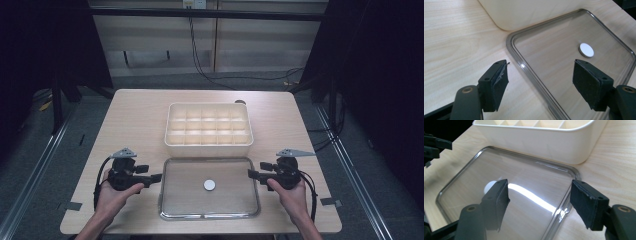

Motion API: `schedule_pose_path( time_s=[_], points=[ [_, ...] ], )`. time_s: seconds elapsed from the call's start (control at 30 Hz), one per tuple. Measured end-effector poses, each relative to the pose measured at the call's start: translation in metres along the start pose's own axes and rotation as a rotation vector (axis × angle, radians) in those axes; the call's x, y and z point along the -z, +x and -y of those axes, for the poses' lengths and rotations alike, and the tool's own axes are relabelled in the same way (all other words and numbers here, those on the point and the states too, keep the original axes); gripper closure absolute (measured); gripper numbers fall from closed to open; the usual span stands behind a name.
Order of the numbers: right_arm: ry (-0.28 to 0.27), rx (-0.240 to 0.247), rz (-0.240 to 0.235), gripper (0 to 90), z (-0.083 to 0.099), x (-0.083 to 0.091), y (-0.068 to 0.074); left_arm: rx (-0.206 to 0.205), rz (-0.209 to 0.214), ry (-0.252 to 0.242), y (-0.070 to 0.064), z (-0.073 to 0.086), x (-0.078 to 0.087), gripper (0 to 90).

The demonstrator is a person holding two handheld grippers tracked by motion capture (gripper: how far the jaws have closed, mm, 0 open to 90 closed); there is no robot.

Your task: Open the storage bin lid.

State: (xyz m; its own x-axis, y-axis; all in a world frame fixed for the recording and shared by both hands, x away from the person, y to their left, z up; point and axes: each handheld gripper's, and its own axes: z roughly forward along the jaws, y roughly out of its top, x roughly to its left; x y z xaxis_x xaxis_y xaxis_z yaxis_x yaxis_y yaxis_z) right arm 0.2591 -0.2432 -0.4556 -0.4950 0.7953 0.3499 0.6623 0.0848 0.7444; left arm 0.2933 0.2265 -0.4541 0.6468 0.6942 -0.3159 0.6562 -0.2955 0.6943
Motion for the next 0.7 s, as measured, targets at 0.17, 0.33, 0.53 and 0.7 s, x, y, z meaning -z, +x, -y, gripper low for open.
schedule_pose_path(
  time_s=[0.17,0.33,0.53,0.7],
  points=[
    [-0.025,0.035,0.003,30.1,0.007,0.013,0.008,0.0,-0.025,-0.02,0.001,0.012,0.014,28.7],
    [-0.034,0.032,0.018,29.8,0.019,0.027,0.008,0.003,-0.045,-0.037,0.002,0.022,0.025,29.9],
    [-0.073,-0.013,0.06,29.7,0.029,0.042,-0.006,0.034,-0.078,-0.035,0.01,0.038,0.032,31.0],
    [-0.077,-0.014,0.097,29.3,0.03,0.047,-0.016,0.072,-0.103,-0.062,0.019,0.048,0.042,32.0]
  ],
)
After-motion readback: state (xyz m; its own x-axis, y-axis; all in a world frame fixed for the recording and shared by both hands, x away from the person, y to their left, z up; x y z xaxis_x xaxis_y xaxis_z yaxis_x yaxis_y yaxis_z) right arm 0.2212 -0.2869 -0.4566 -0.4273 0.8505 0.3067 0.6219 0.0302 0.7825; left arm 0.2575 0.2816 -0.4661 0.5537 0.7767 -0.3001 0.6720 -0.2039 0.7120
